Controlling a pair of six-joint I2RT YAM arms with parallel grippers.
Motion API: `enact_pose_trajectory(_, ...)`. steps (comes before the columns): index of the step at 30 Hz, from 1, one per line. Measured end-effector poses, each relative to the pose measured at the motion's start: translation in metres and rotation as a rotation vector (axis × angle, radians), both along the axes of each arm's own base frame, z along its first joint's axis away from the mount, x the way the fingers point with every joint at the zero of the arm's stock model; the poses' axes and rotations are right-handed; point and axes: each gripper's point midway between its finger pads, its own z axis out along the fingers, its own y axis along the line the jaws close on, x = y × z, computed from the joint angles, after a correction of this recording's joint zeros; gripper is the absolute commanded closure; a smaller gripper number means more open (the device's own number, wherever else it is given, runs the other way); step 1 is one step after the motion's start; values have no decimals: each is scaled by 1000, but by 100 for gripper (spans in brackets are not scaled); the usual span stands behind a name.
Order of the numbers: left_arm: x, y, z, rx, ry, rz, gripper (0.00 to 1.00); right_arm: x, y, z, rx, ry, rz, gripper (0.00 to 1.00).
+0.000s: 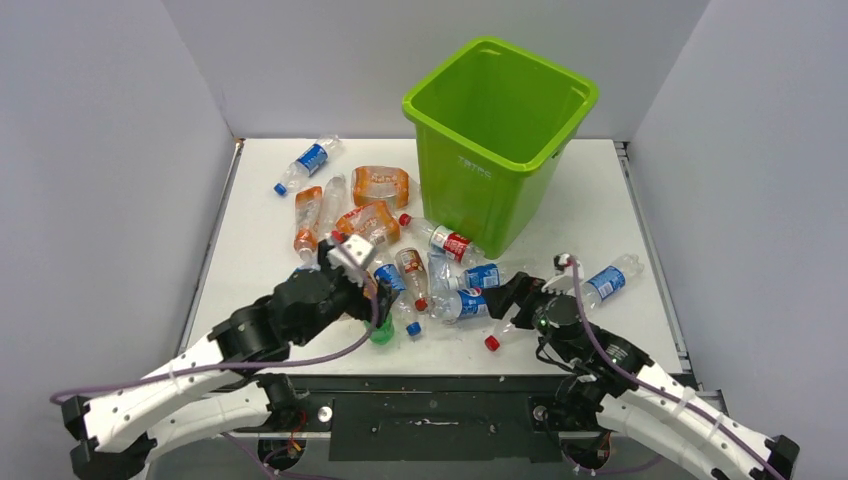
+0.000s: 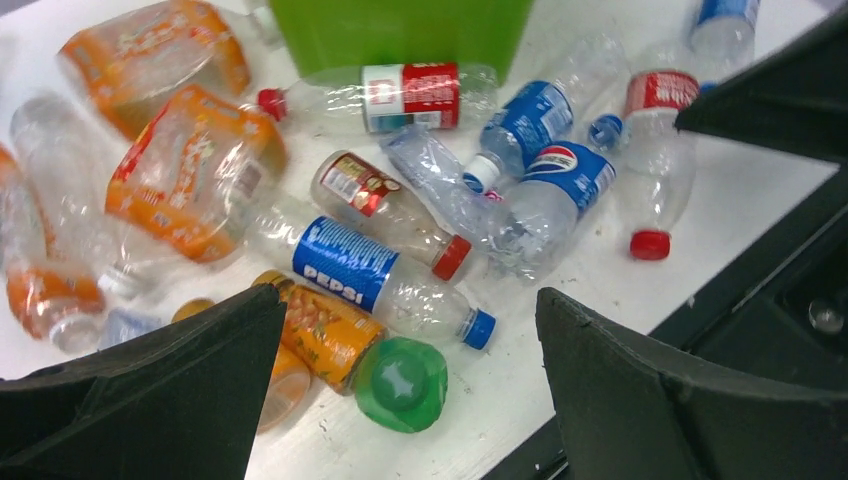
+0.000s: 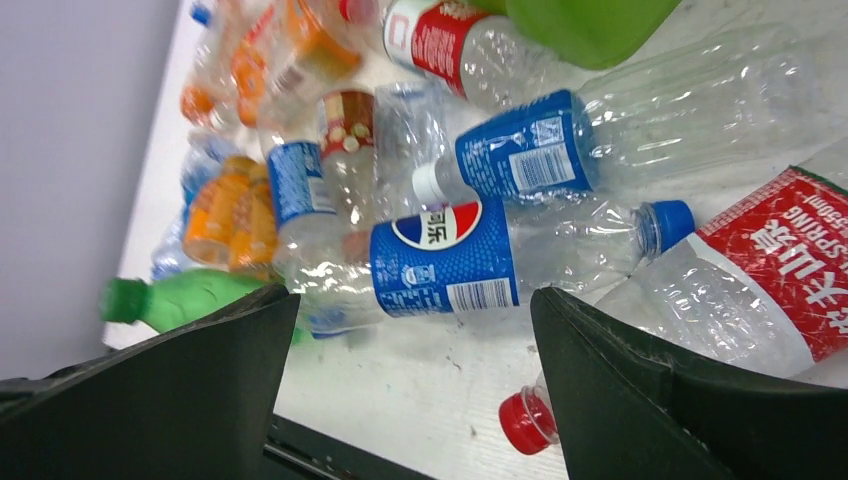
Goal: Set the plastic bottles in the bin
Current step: Pick up the plastic bottle at the center of the board.
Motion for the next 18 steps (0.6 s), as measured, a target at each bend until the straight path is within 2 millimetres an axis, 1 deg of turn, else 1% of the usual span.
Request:
enact_pose_trajectory(2, 0, -22, 2, 91, 17, -80, 4, 1, -9, 10, 47, -22, -55, 10)
enact_pose_trajectory(5, -3, -62, 11, 221, -16, -204, 4, 2, -24, 20, 74, -41, -128, 10)
enact_pose_trajectory(7, -9, -86, 5, 328, -59, -290, 4, 1, -34, 25, 71, -46, -168, 10)
enact_pose_trajectory(9, -15, -103, -9, 442, -91, -366, 3, 0, -42, 32, 71, -53, -195, 10)
enact_pose_trajectory(11, -16, -112, -27, 552, -104, -421, 2, -1, -49, 40, 75, -62, -216, 10)
enact_pose_trajectory(14, -13, -118, -50, 679, -104, -475, 0, -4, -58, 53, 89, -80, -240, 10)
enact_pose_trajectory(18, -10, -130, -68, 765, -109, -537, 0, -9, -68, 61, 98, -96, -259, 10)
